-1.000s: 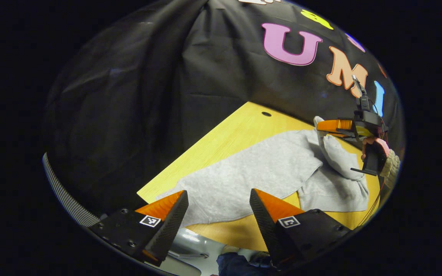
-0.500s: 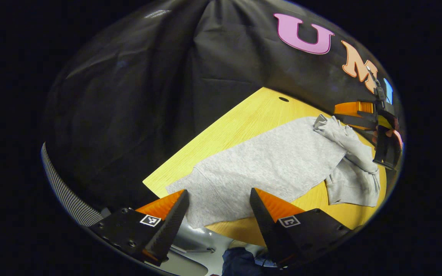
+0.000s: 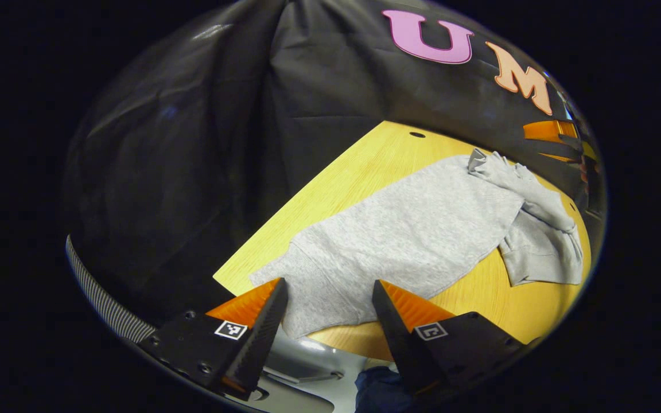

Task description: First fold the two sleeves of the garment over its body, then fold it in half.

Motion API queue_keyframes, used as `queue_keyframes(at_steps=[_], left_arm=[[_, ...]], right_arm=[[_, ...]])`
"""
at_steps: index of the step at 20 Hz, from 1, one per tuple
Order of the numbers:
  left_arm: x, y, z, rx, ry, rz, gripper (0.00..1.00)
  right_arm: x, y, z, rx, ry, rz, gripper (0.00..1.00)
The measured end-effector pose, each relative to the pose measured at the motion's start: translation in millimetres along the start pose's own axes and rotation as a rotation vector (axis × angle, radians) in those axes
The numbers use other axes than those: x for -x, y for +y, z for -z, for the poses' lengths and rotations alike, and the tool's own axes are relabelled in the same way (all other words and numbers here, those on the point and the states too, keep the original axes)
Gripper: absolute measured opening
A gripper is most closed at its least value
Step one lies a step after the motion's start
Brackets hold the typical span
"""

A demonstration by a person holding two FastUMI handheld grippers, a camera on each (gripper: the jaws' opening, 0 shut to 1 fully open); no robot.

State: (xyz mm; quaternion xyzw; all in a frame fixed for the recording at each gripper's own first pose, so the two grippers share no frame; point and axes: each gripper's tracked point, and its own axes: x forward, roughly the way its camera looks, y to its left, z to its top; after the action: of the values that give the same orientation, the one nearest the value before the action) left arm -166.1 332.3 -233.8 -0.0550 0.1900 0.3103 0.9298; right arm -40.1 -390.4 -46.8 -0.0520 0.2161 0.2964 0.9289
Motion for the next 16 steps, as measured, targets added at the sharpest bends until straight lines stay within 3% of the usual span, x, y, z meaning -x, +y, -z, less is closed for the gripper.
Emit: queue_keyframes(at_steps=[3,4,5,8,10,16], left_arm=[[-0.5,2.5,-2.0,0.003,-0.003,0.000,0.82],[-2.0,2.2,-3.7,0.019,-0.004,-0.002,0.65],[-1.4,2.1,-5.7,0.026,-0.006,0.000,0.55],[-2.8,-0.9,-8.5,0.030,0.000,0.007,0.21],[-3.6,-1.7,-6.8,0.004,0.005,0.009,0.12],[-5.2,-2.6,-13.1,0.000,0.026,0.008,0.02]], right_arm=[[20.0,-20.0,-1.9,0.021,-0.009,0.044,0.95],[27.7,-25.3,-2.8,0.016,-0.011,0.057,0.98],[34.9,-31.3,-1.9,0.011,-0.010,0.069,0.95],[58.1,-51.8,-4.7,0.021,-0.018,0.115,0.98],[73.4,-66.5,-6.4,0.030,-0.028,0.153,0.95],[116.5,-110.6,-10.0,0.001,-0.059,0.260,0.98]])
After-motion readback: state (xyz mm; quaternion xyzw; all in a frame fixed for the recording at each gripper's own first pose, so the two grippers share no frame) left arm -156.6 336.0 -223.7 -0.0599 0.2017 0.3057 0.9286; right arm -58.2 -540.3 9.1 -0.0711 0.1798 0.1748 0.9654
